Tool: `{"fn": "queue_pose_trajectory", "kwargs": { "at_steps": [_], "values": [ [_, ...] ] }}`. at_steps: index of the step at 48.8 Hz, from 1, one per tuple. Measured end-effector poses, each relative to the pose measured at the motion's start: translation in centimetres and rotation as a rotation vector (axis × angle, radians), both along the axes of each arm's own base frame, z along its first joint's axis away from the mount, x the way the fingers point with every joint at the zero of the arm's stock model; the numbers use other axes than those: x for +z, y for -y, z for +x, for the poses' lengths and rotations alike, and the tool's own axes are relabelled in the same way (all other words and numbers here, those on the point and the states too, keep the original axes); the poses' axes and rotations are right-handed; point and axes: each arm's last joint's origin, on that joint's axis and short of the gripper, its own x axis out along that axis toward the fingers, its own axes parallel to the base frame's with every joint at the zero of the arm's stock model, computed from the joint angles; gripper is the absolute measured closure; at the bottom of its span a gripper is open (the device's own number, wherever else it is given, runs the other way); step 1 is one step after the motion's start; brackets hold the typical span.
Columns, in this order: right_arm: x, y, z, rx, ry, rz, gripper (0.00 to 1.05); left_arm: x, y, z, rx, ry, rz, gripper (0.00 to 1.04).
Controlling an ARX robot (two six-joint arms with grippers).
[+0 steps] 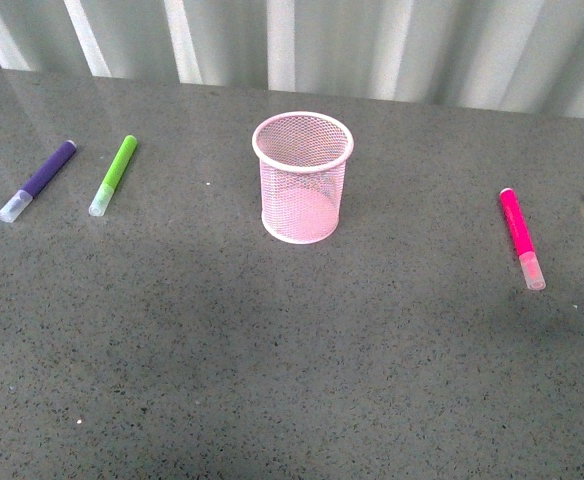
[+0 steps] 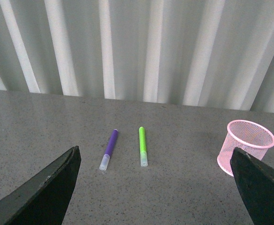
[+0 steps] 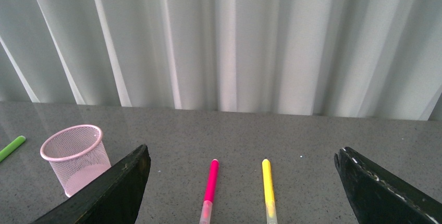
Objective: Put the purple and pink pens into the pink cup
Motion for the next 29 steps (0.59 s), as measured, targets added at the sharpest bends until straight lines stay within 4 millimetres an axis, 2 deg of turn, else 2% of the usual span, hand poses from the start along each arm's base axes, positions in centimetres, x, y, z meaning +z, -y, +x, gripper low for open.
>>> {"fn": "queue_pose_trajectory", "kwargs": {
  "at_steps": [29],
  "values": [
    [0.0,0.0,0.0,0.0,0.0,0.0,0.07,0.0,0.0,0.0,0.0,0.0,0.0,0.07]
  ]
}}
